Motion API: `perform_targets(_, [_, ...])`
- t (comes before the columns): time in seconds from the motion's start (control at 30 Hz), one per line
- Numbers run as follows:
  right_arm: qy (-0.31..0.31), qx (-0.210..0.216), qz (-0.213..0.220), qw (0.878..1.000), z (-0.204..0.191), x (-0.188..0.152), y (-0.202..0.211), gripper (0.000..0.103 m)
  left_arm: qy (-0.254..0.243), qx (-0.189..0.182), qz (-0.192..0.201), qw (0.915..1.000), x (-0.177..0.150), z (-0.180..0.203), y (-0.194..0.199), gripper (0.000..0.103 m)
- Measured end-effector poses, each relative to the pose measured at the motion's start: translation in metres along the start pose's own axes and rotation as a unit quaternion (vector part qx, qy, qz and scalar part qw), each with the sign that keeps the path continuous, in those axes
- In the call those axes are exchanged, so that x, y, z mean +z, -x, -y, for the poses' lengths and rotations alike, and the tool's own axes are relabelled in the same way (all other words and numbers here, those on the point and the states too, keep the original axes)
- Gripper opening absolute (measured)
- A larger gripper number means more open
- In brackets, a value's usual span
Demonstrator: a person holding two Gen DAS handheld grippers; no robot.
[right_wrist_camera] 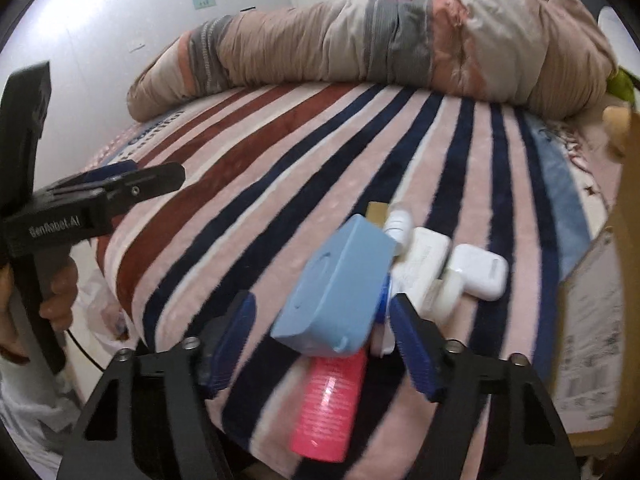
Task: Organize rigid objects
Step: 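Reach the right gripper to the light-blue speaker and grasp it, then carry the blue speaker into the cardboard box and release it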
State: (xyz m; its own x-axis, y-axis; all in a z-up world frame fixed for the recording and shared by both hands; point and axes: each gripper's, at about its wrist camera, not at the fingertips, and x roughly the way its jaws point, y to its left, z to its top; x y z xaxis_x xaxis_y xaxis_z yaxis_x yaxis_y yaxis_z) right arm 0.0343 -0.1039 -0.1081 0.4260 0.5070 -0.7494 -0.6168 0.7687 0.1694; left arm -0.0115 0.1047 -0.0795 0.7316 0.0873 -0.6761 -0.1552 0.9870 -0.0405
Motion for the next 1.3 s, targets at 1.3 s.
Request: perform_targets(1.3, [-0.015,-0.030,-0.074,0.997,-0.067,0.034,-0.102,0.083,0.020,-0.127,-0.022,0.9914,-0.007,-0.081,-0.029,0.102])
